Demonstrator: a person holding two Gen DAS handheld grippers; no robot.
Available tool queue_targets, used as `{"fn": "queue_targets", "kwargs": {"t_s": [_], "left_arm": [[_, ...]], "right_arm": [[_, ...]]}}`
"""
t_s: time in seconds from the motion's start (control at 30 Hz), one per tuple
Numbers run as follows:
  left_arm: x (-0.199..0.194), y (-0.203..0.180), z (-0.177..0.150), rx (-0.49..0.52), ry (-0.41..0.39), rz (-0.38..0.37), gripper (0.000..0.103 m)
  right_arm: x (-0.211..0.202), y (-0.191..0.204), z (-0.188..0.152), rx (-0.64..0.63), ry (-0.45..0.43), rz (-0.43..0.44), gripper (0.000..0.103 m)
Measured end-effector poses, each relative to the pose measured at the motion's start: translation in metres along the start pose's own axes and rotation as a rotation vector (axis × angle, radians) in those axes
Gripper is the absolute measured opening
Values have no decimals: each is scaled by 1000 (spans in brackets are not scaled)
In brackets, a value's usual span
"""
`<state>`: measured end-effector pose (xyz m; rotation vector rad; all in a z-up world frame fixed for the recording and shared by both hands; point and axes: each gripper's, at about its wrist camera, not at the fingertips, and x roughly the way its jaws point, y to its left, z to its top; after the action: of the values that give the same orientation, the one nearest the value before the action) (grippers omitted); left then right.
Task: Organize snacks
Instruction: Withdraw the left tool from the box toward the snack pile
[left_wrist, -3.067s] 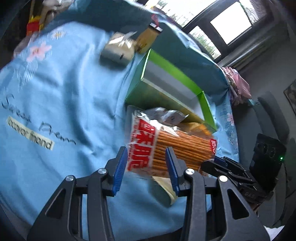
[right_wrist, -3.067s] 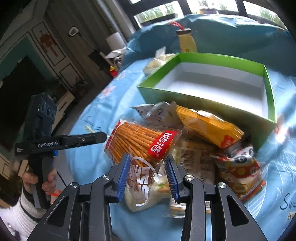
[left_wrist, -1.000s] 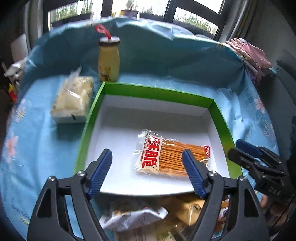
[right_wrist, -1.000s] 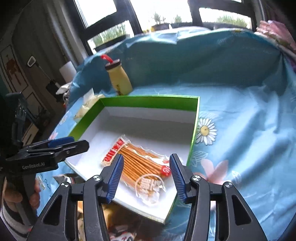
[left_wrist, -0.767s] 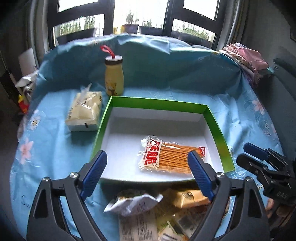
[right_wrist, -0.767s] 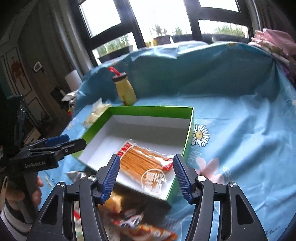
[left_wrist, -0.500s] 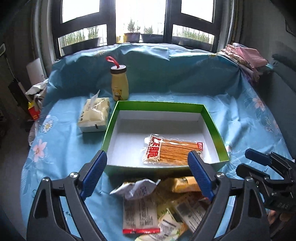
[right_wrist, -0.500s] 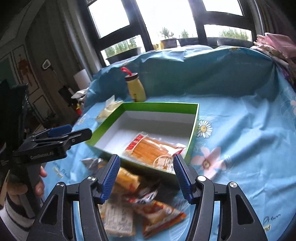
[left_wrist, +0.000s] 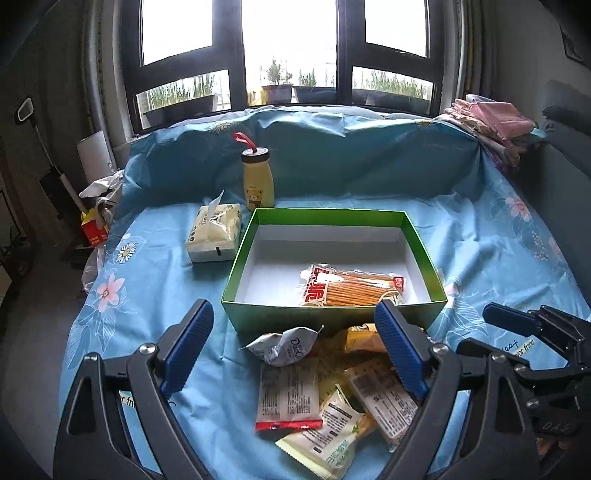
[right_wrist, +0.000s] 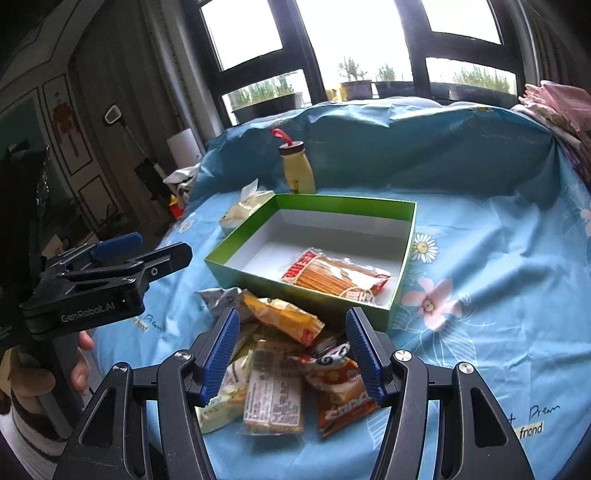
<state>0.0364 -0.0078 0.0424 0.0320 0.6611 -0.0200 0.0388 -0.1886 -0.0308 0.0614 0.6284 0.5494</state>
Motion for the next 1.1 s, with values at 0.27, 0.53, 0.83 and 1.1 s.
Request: {"fn": "queue_targets", "kwargs": {"t_s": [0.27,0.53,0.83,1.1], "left_arm": [[-8,-6,-4,13,-7,13,89],[-11,-10,-10,23,10,44,90],[-6,-16,-22,38,43,42,90],[14,-10,-41,-27,155,-60,90]], "right_arm": [[-3,10,-4,-24,5,2,61],[-5,16,-13,-41,22,-2,61],[0,14,-26,-30,65,-3,61],[12,5,-45,2,133,5,61]]}}
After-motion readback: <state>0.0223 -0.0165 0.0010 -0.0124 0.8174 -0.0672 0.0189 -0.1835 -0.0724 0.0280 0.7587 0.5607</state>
